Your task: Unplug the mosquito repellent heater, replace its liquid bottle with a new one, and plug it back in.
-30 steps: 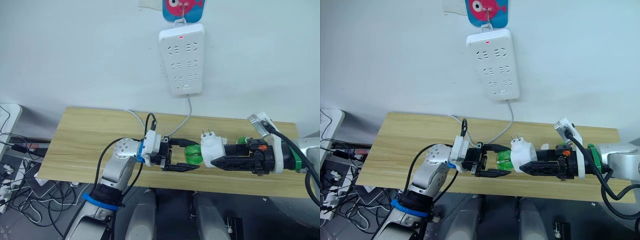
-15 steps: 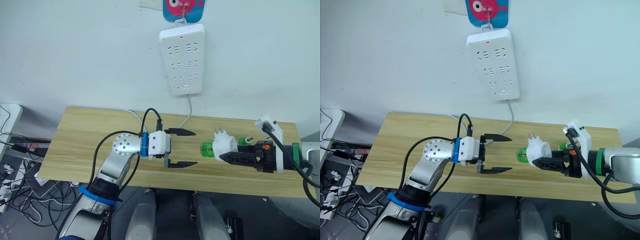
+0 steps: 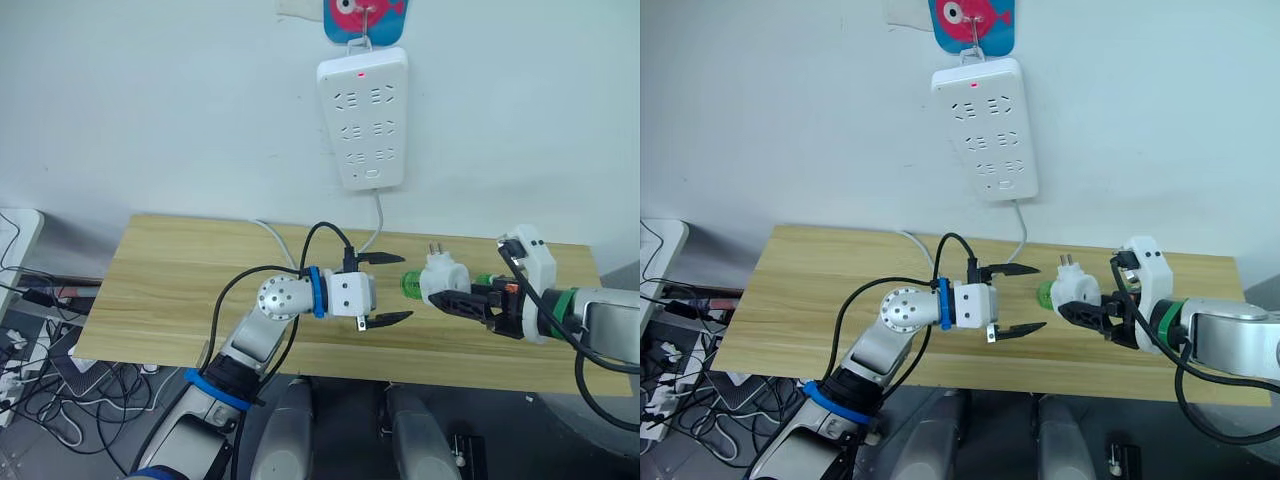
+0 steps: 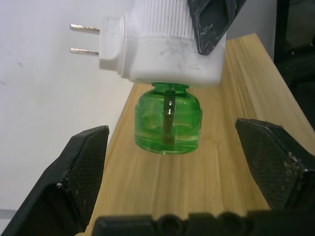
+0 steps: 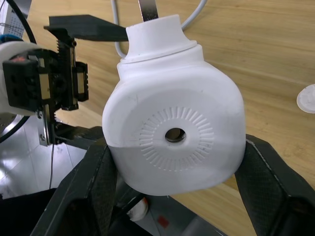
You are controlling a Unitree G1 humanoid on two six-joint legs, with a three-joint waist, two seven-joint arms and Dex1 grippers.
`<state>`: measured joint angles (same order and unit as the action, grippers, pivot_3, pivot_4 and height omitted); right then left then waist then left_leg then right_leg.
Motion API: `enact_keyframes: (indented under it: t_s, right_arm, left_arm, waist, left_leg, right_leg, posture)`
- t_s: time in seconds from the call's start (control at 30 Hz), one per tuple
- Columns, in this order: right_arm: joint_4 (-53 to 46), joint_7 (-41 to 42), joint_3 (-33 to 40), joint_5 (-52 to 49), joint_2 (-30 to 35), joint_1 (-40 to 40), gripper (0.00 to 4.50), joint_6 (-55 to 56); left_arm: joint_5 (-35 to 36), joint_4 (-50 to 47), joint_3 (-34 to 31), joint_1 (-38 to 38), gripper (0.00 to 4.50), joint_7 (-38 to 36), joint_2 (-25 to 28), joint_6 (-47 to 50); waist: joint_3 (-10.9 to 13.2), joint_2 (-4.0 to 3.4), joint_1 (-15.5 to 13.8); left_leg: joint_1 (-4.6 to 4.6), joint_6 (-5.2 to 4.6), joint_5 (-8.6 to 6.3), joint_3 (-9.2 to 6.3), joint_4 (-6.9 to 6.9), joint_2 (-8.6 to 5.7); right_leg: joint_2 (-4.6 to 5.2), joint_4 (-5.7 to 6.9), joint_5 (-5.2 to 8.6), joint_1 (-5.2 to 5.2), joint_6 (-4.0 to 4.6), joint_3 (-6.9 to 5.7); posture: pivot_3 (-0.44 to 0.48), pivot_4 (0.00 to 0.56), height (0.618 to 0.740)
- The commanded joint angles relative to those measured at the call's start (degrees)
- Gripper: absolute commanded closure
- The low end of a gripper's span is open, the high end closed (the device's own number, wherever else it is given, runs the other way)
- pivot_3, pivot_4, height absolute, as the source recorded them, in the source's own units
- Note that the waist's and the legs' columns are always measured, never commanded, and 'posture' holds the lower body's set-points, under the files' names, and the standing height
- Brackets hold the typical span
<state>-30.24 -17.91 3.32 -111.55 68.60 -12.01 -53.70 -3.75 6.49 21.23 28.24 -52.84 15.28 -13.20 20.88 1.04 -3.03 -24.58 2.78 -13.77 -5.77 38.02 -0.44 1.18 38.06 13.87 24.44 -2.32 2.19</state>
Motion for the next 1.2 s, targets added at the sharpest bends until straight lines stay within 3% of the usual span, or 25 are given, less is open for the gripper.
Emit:
enact_keyframes:
  t_s: [0.03,0.5,0.6,0.77,1.1,1.13,1.2]
  right_arm:
    - [-3.1,-0.4,0.6,-1.5,-0.3,0.5,1.48,2.1]
    - [-5.3,-1.4,-1.2,-1.5,-0.6,1.3,1.48,5.1]
    - [-5.0,-1.7,-1.8,-1.5,-0.9,0.8,1.48,5.5]
    - [-4.5,-2.3,-2.4,-1.5,-1.4,0.0,1.48,5.2]
    - [-5.1,-2.0,-2.8,-1.5,-1.8,-1.8,1.48,5.2]
    - [-5.6,-1.9,-2.1,-1.5,-2.1,-1.5,0.77,5.8]
    - [-6.5,-2.5,-0.7,-1.5,-2.1,-0.8,0.24,6.9]
  left_arm:
    - [-1.0,-0.5,1.5,0.2,0.00,1.6,-0.8,-1.8]
    - [-3.7,3.7,2.3,3.0,0.00,5.5,-2.5,-6.2]
    - [-3.5,4.0,2.5,3.2,0.58,5.3,-2.9,-6.5]
    - [-3.2,3.8,2.9,3.0,2.19,5.2,-2.8,-6.3]
    - [-3.8,4.8,2.7,3.7,2.28,6.1,-2.8,-6.7]
    - [-3.8,5.0,2.7,3.7,2.28,6.1,-2.9,-6.7]
    - [-3.5,5.3,2.5,3.7,2.28,6.2,-2.9,-6.8]
  waist:
    - [0.0,0.00,0.0]
    - [-0.1,0.02,0.1]
    - [-0.1,0.02,0.1]
    - [-0.1,0.02,0.1]
    - [-0.1,0.02,0.1]
    - [-0.1,0.02,0.2]
    - [-0.1,0.02,0.2]
  left_leg:
    - [0.00,0.00,0.00,-0.01,0.00,0.00]
    - [0.00,-0.01,0.01,0.00,0.05,0.00]
    - [0.00,-0.01,0.01,0.00,0.05,0.00]
    - [0.00,-0.01,0.01,0.00,0.05,0.00]
    - [0.00,-0.02,0.02,-0.01,0.06,0.00]
    - [0.00,-0.02,0.02,0.00,0.06,0.00]
    - [0.00,-0.02,0.02,-0.01,0.06,0.00]
  right_leg:
    - [0.00,0.00,0.00,0.00,0.00,-0.01]
    - [0.01,0.04,-0.02,0.00,0.01,0.00]
    - [0.01,0.04,-0.02,0.00,0.02,0.00]
    - [0.01,0.05,-0.02,0.00,0.02,0.00]
    - [0.01,0.06,-0.03,0.00,0.04,-0.01]
    - [0.01,0.06,-0.03,0.00,0.04,0.00]
    - [0.01,0.06,-0.04,0.00,0.04,-0.01]
  posture:
    - [0.137,0.303,0.740]
    - [0.132,0.300,0.740]
    - [0.133,0.306,0.740]
    - [0.137,0.306,0.740]
    - [0.133,0.303,0.740]
    - [0.128,0.302,0.740]
    - [0.121,0.300,0.740]
